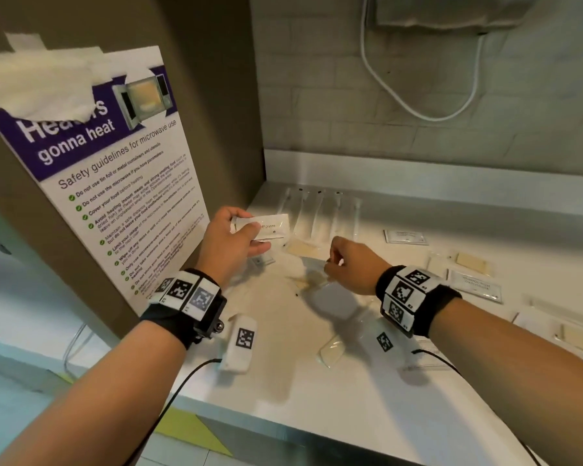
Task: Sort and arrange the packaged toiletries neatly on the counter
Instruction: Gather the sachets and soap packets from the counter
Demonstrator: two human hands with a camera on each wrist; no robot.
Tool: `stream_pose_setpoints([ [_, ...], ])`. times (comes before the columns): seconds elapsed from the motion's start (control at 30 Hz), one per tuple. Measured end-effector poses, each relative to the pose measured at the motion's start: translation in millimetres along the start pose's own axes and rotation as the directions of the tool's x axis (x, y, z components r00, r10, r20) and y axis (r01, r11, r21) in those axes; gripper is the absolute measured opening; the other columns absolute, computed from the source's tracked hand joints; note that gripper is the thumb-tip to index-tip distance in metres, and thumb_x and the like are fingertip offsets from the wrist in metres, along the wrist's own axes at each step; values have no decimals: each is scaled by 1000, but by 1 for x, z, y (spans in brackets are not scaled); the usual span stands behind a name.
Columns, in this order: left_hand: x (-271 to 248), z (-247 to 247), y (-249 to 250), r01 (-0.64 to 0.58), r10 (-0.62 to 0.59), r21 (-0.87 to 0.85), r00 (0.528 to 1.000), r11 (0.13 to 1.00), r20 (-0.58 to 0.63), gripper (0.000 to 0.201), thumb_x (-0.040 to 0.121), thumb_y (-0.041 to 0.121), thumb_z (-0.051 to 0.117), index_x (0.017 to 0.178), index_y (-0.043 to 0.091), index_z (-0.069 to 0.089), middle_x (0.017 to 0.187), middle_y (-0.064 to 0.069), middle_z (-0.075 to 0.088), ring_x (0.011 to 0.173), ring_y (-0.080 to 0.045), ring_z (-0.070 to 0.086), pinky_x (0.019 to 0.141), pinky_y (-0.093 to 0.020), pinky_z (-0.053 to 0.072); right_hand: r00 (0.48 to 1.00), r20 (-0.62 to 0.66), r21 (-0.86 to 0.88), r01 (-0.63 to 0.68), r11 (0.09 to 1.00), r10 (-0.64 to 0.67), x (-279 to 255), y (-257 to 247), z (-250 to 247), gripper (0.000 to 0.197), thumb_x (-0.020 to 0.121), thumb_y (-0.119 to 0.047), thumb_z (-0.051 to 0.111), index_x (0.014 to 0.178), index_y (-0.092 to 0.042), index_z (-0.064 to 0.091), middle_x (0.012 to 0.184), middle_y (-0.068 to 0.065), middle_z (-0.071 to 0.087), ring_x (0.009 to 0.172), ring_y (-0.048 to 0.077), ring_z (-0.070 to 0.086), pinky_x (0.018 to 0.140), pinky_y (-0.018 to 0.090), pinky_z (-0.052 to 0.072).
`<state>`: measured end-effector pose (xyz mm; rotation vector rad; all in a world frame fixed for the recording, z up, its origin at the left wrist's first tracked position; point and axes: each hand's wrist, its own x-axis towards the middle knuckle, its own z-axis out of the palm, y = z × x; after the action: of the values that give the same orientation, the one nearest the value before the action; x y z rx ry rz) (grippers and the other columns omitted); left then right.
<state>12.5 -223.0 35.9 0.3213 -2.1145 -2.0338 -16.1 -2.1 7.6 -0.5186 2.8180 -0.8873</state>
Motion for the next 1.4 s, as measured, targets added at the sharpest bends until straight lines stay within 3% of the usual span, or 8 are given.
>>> stream_pose_setpoints([
  [0.23, -3, 28, 9, 22, -25, 25, 992, 999, 126, 20, 94, 5, 61, 111, 9, 53, 112, -16, 63, 89, -27, 74, 70, -26, 62, 981, -33, 4, -191, 982, 191, -9, 39, -10, 29, 86, 3, 51, 102, -13, 33, 81, 7, 56, 74, 27, 58, 55, 25, 43],
  [0.37, -5, 70, 9, 14, -20, 32, 975, 999, 220, 17, 94, 5, 61, 105, 15, 53, 117, -17, 62, 82, -27, 75, 68, -25, 62, 951, -143, 78, -266, 961, 275, -30, 69, -39, 49, 85, 0, 54, 129, -13, 36, 95, 6, 59, 81, 21, 57, 69, 28, 49],
  [0.53, -16, 138, 10, -12, 12, -1, 955, 1000, 297, 16, 93, 1, 59, 99, 15, 52, 126, -21, 57, 94, -33, 71, 63, -23, 61, 884, -155, -68, -454, 888, 440, -63, 128, -83, 6, 86, -17, 59, 91, -13, 60, 88, 4, 62, 80, 21, 57, 62, 23, 42],
  [0.63, -25, 179, 14, -2, 6, -13, 941, 1000, 339, 19, 93, 0, 58, 93, 18, 53, 128, -22, 54, 93, -34, 71, 62, -22, 61, 849, -153, -167, -526, 834, 505, -83, 158, -106, 27, 92, -17, 47, 66, -13, 48, 70, 1, 52, 73, 22, 52, 51, 23, 34],
  [0.83, -42, 246, 17, 5, -2, -6, 911, 1000, 413, 20, 92, 0, 58, 94, 19, 53, 124, -18, 55, 90, -29, 73, 70, -28, 63, 874, 78, -353, -427, 833, 481, -120, 190, -132, 8, 94, -15, 49, 90, -9, 54, 91, 7, 58, 79, 21, 53, 62, 23, 42],
  [1.0, -55, 274, 14, -3, -8, 26, 907, 1000, 421, 19, 92, 1, 58, 95, 18, 53, 117, -12, 57, 85, -23, 74, 69, -26, 62, 837, 236, -359, -396, 845, 493, -155, 219, -131, 28, 71, -34, 77, 88, -19, 61, 91, -2, 68, 88, 20, 65, 86, 34, 54],
  [1.23, -68, 283, 9, -13, -16, 71, 918, 997, 395, 16, 93, 2, 58, 100, 15, 53, 113, -10, 59, 84, -26, 74, 67, -24, 62, 884, 192, -272, -369, 889, 426, -163, 220, -131, 30, 70, -23, 81, 86, -17, 56, 88, -1, 61, 81, 19, 57, 57, 21, 38],
  [1.4, -71, 272, 3, 13, -41, 88, 945, 996, 326, 18, 93, 5, 59, 96, 22, 53, 105, -9, 64, 74, -25, 75, 76, -30, 59, 914, 210, -183, -313, 932, 348, -163, 204, -123, 26, 72, -16, 79, 90, -15, 60, 88, -1, 63, 83, 18, 59, 62, 21, 43],
])
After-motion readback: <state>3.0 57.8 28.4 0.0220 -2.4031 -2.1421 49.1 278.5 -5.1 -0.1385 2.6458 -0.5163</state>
